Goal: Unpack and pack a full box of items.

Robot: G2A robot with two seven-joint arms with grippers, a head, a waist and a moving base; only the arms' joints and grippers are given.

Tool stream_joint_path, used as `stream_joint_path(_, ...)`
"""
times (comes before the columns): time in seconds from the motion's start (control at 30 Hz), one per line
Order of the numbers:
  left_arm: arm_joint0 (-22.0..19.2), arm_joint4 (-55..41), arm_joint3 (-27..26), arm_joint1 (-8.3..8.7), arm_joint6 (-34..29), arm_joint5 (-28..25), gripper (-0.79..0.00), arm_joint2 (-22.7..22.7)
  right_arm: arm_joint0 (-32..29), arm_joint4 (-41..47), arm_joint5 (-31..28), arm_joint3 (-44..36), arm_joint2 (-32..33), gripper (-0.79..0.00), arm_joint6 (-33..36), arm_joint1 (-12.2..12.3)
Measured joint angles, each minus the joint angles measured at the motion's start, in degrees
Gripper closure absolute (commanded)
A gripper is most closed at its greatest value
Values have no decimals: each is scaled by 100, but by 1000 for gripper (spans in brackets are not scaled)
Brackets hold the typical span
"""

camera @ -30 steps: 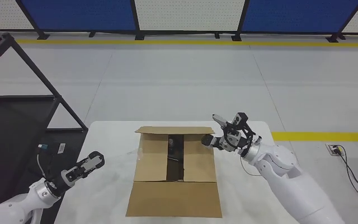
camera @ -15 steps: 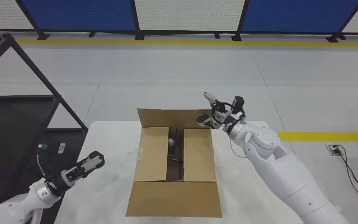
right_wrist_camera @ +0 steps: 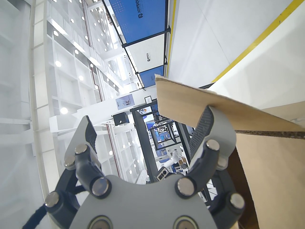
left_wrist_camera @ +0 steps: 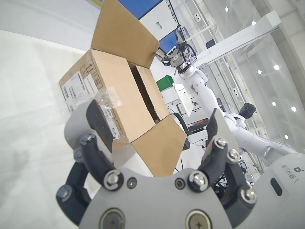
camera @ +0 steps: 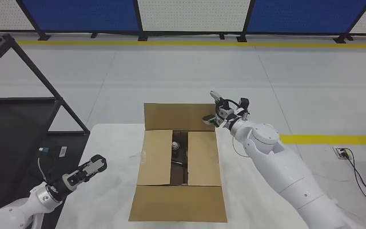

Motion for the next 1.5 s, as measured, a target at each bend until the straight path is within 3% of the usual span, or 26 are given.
stream_joint_path(0.27, 0, 0, 0, 0, 0, 0, -785, 0, -117, -228, -80, -82, 30, -785, 129, -30)
stream_joint_path(0.4, 0, 0, 0, 0, 0, 0, -785, 0, -55, -80, 120, -106, -5, -785, -874, -197)
stream_joint_path(0.63, 0, 0, 0, 0, 0, 0, -785, 0, 219, 88, 189, 433, -224, -785, -2030, -585)
stream_joint_path(1.1, 0, 0, 0, 0, 0, 0, -785, 0, 650, -111, 317, 1671, -603, -785, -1964, -1234)
stream_joint_path(1.5, 0, 0, 0, 0, 0, 0, -785, 0, 810, -552, 499, 2331, -708, -785, -1594, -1582)
